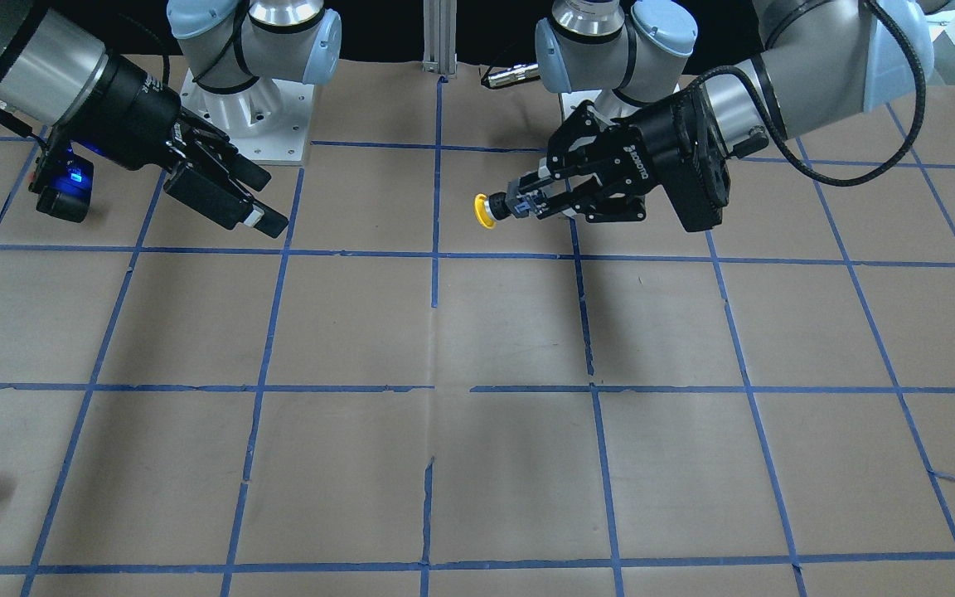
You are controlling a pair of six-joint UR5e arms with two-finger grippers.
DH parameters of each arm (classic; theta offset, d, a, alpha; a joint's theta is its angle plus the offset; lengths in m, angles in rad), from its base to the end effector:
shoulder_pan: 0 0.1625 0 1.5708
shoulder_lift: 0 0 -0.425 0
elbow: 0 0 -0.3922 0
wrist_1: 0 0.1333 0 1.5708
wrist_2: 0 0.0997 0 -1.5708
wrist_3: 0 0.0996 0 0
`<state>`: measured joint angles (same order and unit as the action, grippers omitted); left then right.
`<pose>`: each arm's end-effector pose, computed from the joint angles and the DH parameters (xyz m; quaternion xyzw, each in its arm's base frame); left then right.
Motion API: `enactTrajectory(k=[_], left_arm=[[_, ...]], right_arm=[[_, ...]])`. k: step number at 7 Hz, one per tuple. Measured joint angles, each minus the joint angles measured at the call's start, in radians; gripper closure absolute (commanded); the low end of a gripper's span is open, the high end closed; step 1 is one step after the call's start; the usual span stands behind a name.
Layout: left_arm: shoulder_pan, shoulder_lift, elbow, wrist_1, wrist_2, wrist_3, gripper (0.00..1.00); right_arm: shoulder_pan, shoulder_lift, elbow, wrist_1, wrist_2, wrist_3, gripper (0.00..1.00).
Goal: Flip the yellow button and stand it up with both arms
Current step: 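Lift the yellow button and carry it toward the right gripper, then hold the button with the left gripper while the right gripper approaches its yellow cap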
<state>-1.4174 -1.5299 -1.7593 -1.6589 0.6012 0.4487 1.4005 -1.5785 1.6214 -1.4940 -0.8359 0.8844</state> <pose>-0.1435 -0.4819 0.4514 -0.0751 -0.8771 0.0379 0.4728 0.1161 -0.5057 0.4854 0.4874 0.7942 0.1776 0.3165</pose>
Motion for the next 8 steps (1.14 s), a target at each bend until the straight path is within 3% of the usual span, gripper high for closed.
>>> enactTrajectory(k=[2, 4, 8], left_arm=[[-0.030, 0.010, -0.004, 0.001, -0.194, -0.199, 0.93], [-0.068, 0.009, -0.006, 0.024, -0.326, -0.337, 0.97], [-0.104, -0.003, -0.042, 0.118, -0.414, -0.429, 0.98]], right_arm=[[-0.016, 0.003, 0.005, 0.003, 0.118, 0.041, 0.00], [-0.017, 0.000, 0.006, 0.013, 0.215, 0.050, 0.00], [-0.011, -0.055, 0.007, 0.110, 0.289, 0.054, 0.01]])
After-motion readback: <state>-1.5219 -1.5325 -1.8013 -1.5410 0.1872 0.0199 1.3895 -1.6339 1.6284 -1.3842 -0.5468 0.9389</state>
